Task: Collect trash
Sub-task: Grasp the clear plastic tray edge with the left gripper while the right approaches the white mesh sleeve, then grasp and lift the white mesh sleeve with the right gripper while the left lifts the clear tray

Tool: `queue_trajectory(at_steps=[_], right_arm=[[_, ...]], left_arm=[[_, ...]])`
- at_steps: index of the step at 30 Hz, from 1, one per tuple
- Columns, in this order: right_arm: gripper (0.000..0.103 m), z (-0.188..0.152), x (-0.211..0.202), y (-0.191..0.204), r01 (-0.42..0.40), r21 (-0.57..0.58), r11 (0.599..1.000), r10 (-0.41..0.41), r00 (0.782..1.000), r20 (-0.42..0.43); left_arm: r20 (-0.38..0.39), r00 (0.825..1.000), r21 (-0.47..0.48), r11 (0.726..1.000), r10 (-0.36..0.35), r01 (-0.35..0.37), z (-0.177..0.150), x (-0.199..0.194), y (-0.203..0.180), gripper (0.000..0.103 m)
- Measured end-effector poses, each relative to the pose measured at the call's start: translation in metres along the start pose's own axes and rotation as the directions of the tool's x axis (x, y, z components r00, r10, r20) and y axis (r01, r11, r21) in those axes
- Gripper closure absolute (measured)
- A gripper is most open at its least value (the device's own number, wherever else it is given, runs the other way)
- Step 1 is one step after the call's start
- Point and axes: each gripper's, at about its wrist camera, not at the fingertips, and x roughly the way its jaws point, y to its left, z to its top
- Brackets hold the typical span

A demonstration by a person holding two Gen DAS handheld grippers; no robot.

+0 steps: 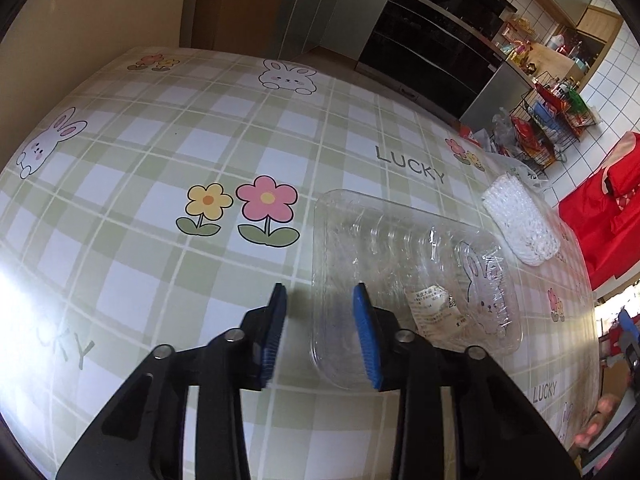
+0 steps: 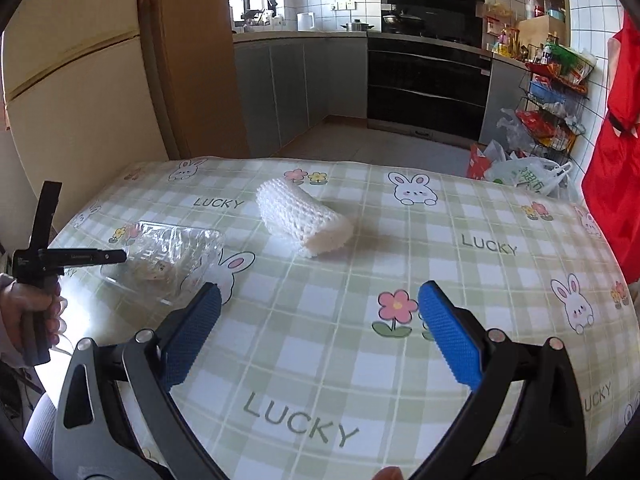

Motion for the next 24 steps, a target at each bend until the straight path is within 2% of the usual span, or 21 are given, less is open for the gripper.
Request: queue_trajectory(at_steps=[3, 5, 8, 11, 15, 19, 22, 24], right_arm=[[0.006, 0.019, 0.027, -0.009, -0.009, 0.014, 1.0, 0.009, 1.0, -0.01], [0.006, 0.034, 0.049, -0.012, -0.05, 0.015, 0.999, 0.051, 0.997, -0.058], [0.006, 0.053, 0.082, -0.01, 0.006, -0.004, 1.0, -0.006, 0.991, -0.137], [0.006, 0.064, 0.107, -0.004, 0.01, -0.007, 1.0, -0.011, 0.983, -0.183], [0.006, 0.077, 0.134, 0.019, 0.02, -0.121, 0.993, -0.043, 0.981, -0.191], [0.006, 0.078, 0.166, 0.043, 0.03, -0.238, 0.971, -0.089, 0.967, -0.239], [0.006, 0.075, 0.185, 0.052, 0.047, -0.277, 0.96, -0.123, 0.957, -0.263], [0.006, 0.074, 0.192, 0.054, 0.037, -0.262, 0.964, -0.113, 0.953, -0.28]], left_arm=[[0.017, 1.0, 0.008, 1.0, -0.012, 0.012, -0.001, -0.004, -0.001, 0.087], [0.043, 0.999, 0.024, 0.999, -0.026, 0.025, -0.002, -0.011, -0.001, 0.088], [0.088, 0.995, 0.004, 0.999, -0.045, 0.045, -0.003, -0.024, 0.005, 0.09], [0.118, 0.991, -0.012, 0.998, -0.056, 0.058, -0.008, -0.037, 0.01, 0.091], [0.165, 0.985, -0.018, 0.998, -0.059, 0.063, -0.013, -0.056, 0.017, 0.093], [0.18, 0.982, -0.05, 0.996, -0.061, 0.071, -0.018, -0.07, 0.027, 0.093], [0.188, 0.98, -0.041, 0.996, -0.072, 0.081, -0.022, -0.079, 0.03, 0.094], [0.198, 0.977, -0.046, 0.995, -0.076, 0.087, -0.025, -0.086, 0.033, 0.094]])
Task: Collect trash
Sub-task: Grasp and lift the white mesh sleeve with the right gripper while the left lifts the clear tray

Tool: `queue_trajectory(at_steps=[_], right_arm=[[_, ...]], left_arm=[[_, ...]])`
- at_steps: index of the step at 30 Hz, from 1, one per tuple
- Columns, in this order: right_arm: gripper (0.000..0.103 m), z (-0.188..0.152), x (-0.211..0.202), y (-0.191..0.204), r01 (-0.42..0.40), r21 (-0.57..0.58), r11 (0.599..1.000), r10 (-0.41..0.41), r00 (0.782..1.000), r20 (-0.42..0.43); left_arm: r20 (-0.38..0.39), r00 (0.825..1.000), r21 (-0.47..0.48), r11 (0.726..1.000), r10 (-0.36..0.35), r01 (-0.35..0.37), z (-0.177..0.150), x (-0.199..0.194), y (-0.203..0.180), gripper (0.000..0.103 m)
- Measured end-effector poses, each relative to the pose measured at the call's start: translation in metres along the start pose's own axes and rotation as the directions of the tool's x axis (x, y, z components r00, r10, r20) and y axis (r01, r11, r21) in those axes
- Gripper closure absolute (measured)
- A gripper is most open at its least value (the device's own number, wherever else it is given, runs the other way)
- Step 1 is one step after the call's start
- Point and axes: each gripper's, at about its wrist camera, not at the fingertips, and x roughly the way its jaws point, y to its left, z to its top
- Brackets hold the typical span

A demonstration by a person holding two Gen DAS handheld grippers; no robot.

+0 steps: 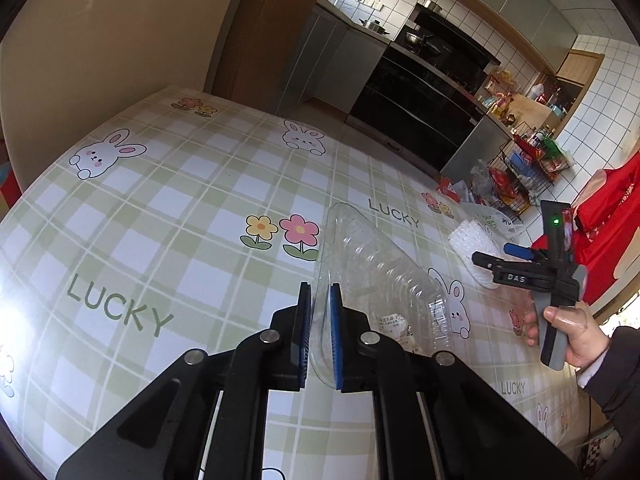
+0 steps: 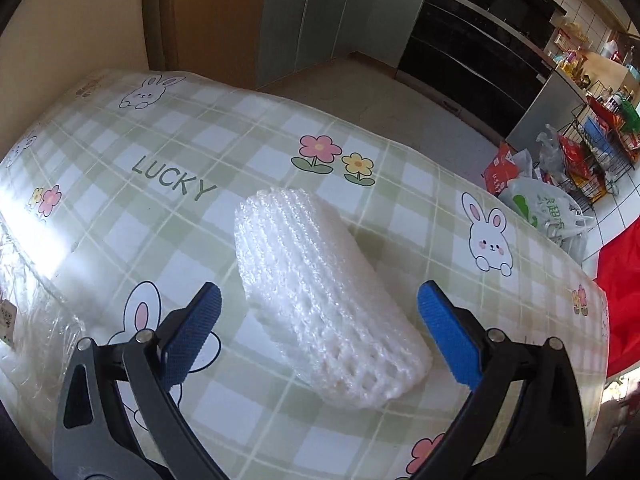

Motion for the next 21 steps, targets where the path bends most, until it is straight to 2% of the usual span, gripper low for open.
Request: queue_trajectory(at_steps=[2, 3, 4, 5, 9, 21], right_arm=[[0.007, -0.003, 0.002, 0.0, -0.045, 0.029, 0.999, 0.045, 0.999, -0.01], [0.012, -0.004, 0.002, 0.001, -0.054, 0.036, 0.998, 0.054, 0.998, -0.019], [0.021, -0.005, 0.002, 0.002, -0.054, 0.031, 0.998, 0.055, 0.998, -0.029], [0.043, -0.006, 0.004, 0.003, -0.052, 0.027, 0.998, 0.053, 0.997, -0.057], [0.059, -0.014, -0.016, -0.001, -0.085, 0.053, 0.995, 0.087, 0.996, -0.037], [0.062, -0.051, -0.11, -0.017, -0.149, 0.143, 0.978, 0.133, 0.984, 0.119]], left_arm=[[-0.002, 1.0, 0.0, 1.0, -0.006, 0.006, -0.001, -0.004, 0.001, 0.094], [-0.005, 1.0, 0.0, 1.0, -0.01, 0.01, -0.003, -0.005, 0.001, 0.094], [-0.01, 1.0, -0.003, 1.0, -0.016, 0.016, -0.003, -0.006, 0.001, 0.094], [-0.012, 1.0, -0.006, 1.0, -0.02, 0.02, -0.004, -0.007, 0.001, 0.094], [0.007, 0.999, -0.024, 0.999, -0.048, 0.048, -0.004, -0.017, -0.002, 0.094], [0.062, 0.994, -0.007, 0.995, -0.095, 0.095, -0.014, -0.063, -0.026, 0.094]])
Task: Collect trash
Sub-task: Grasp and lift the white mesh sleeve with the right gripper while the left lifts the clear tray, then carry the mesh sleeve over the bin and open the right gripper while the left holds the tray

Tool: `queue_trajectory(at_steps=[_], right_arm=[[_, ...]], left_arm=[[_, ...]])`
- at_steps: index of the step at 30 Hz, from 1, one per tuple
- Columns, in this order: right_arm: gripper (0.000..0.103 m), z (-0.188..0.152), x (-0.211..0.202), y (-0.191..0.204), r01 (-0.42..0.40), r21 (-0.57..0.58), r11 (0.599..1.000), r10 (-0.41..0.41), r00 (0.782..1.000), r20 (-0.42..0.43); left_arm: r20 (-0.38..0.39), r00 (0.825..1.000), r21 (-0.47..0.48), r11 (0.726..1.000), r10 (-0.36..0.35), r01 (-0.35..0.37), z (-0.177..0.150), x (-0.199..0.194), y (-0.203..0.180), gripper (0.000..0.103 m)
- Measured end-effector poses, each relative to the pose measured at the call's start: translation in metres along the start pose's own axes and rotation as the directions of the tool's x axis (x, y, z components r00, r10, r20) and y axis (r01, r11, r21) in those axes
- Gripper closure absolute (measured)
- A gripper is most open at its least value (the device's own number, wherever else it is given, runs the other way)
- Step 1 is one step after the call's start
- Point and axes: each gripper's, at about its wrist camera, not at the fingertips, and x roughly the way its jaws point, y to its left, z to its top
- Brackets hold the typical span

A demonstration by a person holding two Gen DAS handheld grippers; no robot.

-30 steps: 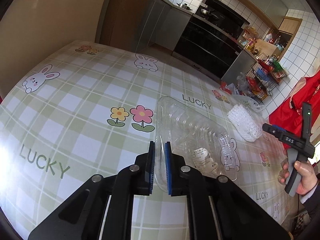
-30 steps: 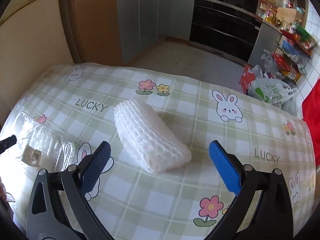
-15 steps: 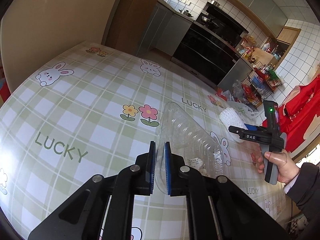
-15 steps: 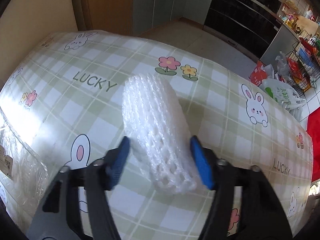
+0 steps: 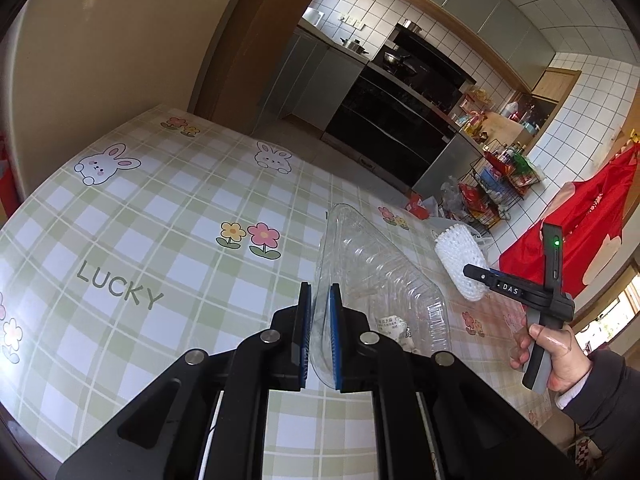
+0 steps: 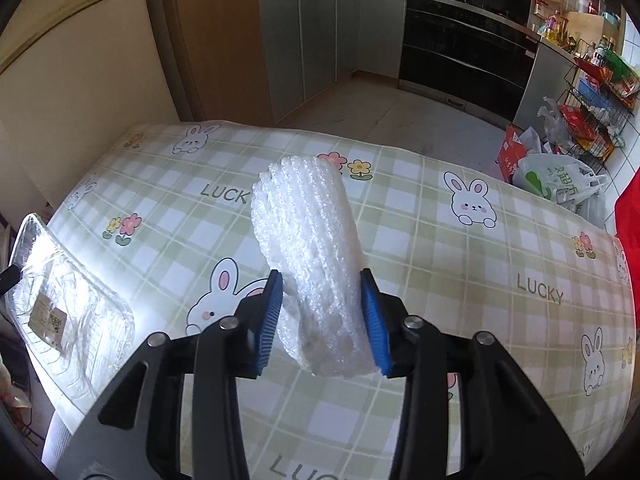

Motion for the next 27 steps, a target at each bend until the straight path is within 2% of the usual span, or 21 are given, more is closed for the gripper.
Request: queue_trajectory(at_steps=[6, 14, 19, 24, 27], right_arm=[[0.062, -0.024, -0.069, 0.003, -0.101, 0.074, 0.992, 0.095, 0.992, 0.085], [0.062, -0.077, -0.161, 0.015, -0.212, 0.114, 0.971, 0.187, 0.962, 0.2], [0.062, -0.122, -0.208, 0.029, -0.229, 0.117, 0.966, 0.194, 0.948, 0.253], [0.062, -0.169, -0.243, 0.04, -0.205, 0.111, 0.972, 0.17, 0.948, 0.268], [0.062, -0.197, -0.252, 0.049, -0.204, 0.105, 0.973, 0.173, 0.954, 0.246]], left_arm=[[0.029, 1.0, 0.006, 1.0, -0.003, 0.003, -0.003, -0.033, -0.008, 0.094], [0.064, 0.998, 0.026, 1.0, -0.01, 0.009, -0.01, -0.079, -0.023, 0.094], [0.082, 0.996, 0.029, 0.999, -0.024, 0.021, -0.019, -0.107, -0.035, 0.094], [0.096, 0.995, 0.033, 0.999, -0.032, 0.029, -0.027, -0.128, -0.042, 0.094], [0.104, 0.994, 0.027, 0.999, -0.036, 0.033, -0.033, -0.14, -0.043, 0.094]])
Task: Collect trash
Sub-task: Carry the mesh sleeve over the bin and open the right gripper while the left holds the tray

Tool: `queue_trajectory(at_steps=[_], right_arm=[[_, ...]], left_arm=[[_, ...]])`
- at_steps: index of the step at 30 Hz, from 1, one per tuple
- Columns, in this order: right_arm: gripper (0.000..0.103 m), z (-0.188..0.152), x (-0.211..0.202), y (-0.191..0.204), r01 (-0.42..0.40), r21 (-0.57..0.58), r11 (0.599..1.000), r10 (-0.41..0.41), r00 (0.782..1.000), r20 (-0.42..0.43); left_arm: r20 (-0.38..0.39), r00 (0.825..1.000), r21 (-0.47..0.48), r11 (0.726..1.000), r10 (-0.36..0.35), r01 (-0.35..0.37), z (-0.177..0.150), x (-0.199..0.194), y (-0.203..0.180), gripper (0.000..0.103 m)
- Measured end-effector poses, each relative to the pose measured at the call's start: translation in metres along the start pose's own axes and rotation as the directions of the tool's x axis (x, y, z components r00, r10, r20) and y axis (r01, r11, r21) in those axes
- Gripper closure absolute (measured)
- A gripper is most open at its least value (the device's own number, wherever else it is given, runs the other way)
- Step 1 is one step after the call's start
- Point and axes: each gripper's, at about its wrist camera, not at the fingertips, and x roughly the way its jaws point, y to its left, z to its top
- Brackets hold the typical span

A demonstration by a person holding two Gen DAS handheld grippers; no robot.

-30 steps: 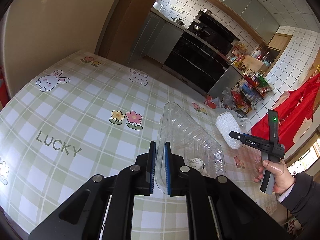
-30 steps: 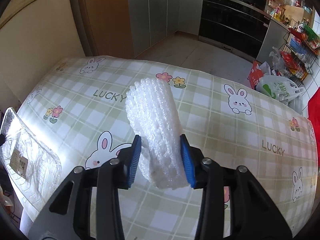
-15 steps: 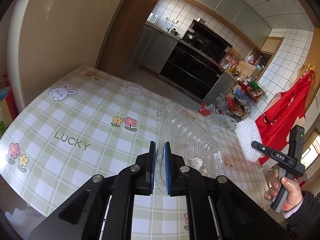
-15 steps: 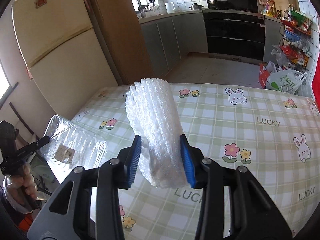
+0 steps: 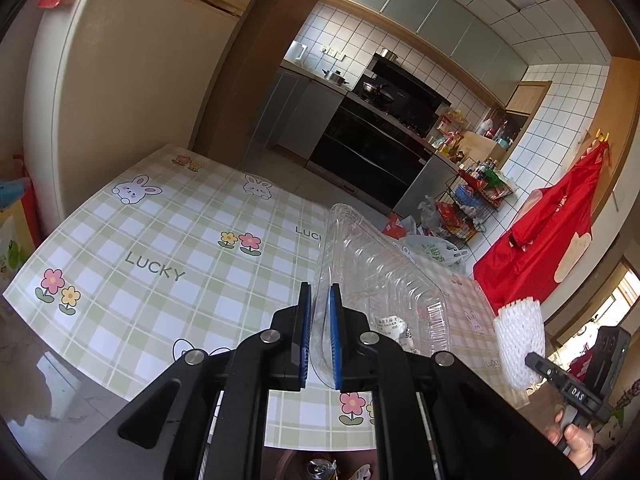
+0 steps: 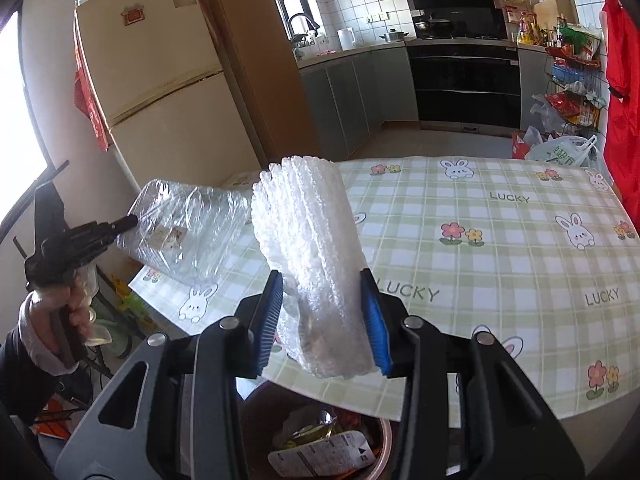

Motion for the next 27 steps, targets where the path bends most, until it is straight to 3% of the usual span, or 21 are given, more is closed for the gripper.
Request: queue_trajectory(at_steps=[7, 16, 21, 24, 27], right_arm=[[0.062, -0.058, -0.004, 0.02, -0.052, 0.002, 0.999, 0.052, 0.994, -0.099], [0.06, -0.085, 0.02, 0.033, -0.105, -0.02, 0.994, 0.098, 0.966, -0.241], [0.045, -0.092, 0.033, 0.039, -0.14, -0.014, 0.99, 0.13, 0.95, -0.283], [0.023, -0.086, 0.033, 0.04, -0.136, -0.004, 0.991, 0.13, 0.956, -0.262], [0.016, -0.076, 0.027, 0.036, -0.14, 0.015, 0.99, 0.14, 0.965, -0.223]], left_arm=[[0.012, 1.0, -0.025, 1.0, -0.001, 0.001, -0.007, -0.022, 0.0, 0.094], [0.02, 1.0, -0.016, 1.0, -0.01, 0.01, -0.013, -0.035, -0.005, 0.094], [0.003, 1.0, -0.018, 1.0, -0.018, 0.018, -0.017, -0.031, -0.004, 0.094], [-0.007, 1.0, -0.017, 1.0, -0.024, 0.024, -0.018, -0.027, -0.004, 0.094], [-0.012, 0.999, -0.01, 1.0, -0.029, 0.029, -0.019, -0.024, -0.004, 0.094]])
